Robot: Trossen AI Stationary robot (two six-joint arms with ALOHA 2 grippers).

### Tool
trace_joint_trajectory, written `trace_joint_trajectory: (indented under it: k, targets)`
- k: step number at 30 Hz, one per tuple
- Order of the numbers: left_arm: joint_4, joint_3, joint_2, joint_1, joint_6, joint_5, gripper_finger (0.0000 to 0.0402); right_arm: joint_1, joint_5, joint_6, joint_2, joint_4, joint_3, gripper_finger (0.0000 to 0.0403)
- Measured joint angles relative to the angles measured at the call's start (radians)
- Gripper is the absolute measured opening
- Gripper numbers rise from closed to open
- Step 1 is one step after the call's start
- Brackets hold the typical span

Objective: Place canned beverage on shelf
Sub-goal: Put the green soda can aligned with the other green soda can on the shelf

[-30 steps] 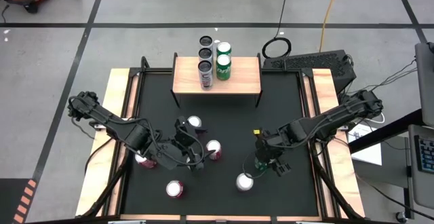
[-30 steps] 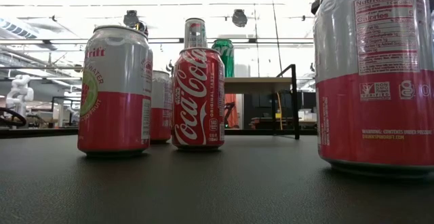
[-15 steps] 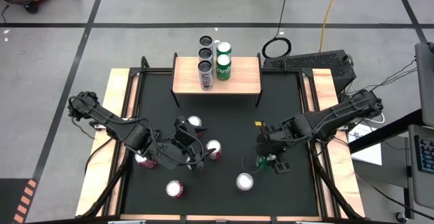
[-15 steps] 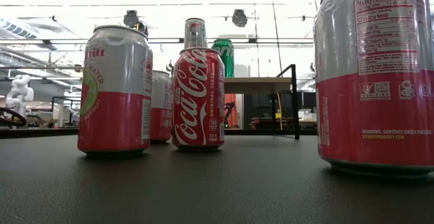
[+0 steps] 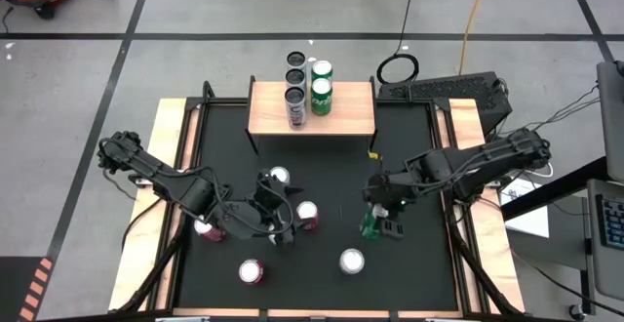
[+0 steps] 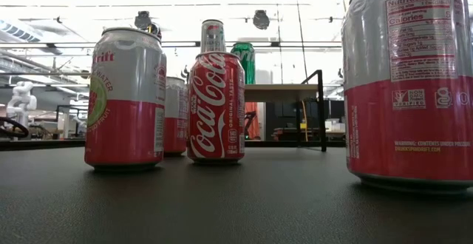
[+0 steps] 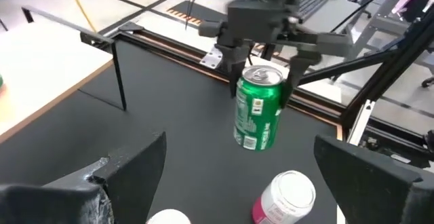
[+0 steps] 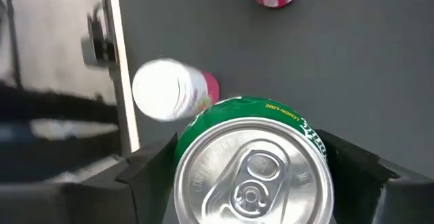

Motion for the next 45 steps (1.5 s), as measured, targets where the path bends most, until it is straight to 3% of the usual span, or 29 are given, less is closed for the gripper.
trace_joint_trajectory:
  k: [5, 10, 19, 26, 31, 45]
  targets:
    - [0.008, 0.000, 0.000, 0.001, 0.077, 0.001, 0.0377, -0.048, -0.002, 0.128, 0.000, 0.006, 0.021, 0.0283]
    - [0.008, 0.000, 0.000, 0.029, 0.023, 0.006, 0.0377, -0.094, -0.018, 0.189, 0.000, 0.015, 0.034, 0.0283]
    - [0.008, -0.002, 0.021, 0.110, 0.047, -0.074, 0.0377, -0.197, -0.110, 0.340, 0.000, 0.096, 0.034, 0.0283]
    - [0.056, -0.001, 0.074, 0.151, 0.070, 0.104, 0.0377, -0.254, -0.113, 0.391, 0.000, 0.153, 0.034, 0.0283]
    - [0.109, 0.000, 0.115, 0.197, 0.037, 0.383, 0.0377, -0.283, -0.125, 0.398, 0.000, 0.170, 0.034, 0.0283]
    - [0.105, -0.001, 0.138, 0.229, -0.060, 0.346, 0.0377, -0.308, -0.139, 0.398, 0.000, 0.193, 0.033, 0.0283]
